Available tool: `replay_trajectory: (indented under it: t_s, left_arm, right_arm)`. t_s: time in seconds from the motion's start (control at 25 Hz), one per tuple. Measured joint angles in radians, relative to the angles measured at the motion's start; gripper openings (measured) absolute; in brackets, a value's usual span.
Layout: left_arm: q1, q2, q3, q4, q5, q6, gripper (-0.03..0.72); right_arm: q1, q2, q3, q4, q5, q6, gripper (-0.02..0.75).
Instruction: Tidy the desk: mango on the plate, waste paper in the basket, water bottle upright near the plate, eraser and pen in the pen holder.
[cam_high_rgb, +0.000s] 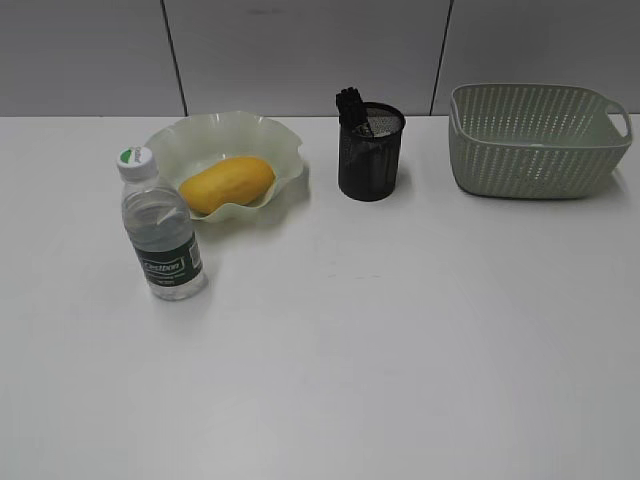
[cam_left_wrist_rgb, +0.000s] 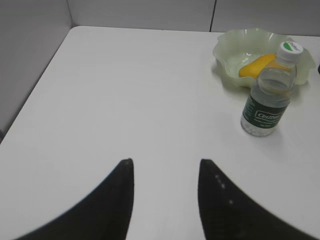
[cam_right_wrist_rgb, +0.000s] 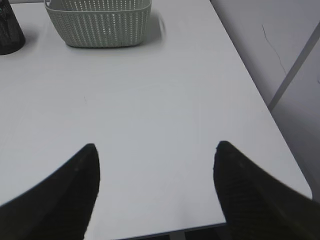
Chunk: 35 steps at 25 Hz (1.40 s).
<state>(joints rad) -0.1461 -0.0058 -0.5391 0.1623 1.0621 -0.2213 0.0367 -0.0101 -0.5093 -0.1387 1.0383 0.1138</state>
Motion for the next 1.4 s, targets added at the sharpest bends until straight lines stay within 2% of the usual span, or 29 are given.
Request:
replay_trajectory:
  t_s: [1.4]
  left_arm:
    - [0.000,0.000,0.000,0.000,0.000,0.000,0.319]
  right_arm:
    - [0.000,0.000,0.000,0.000,0.000,0.000,0.563]
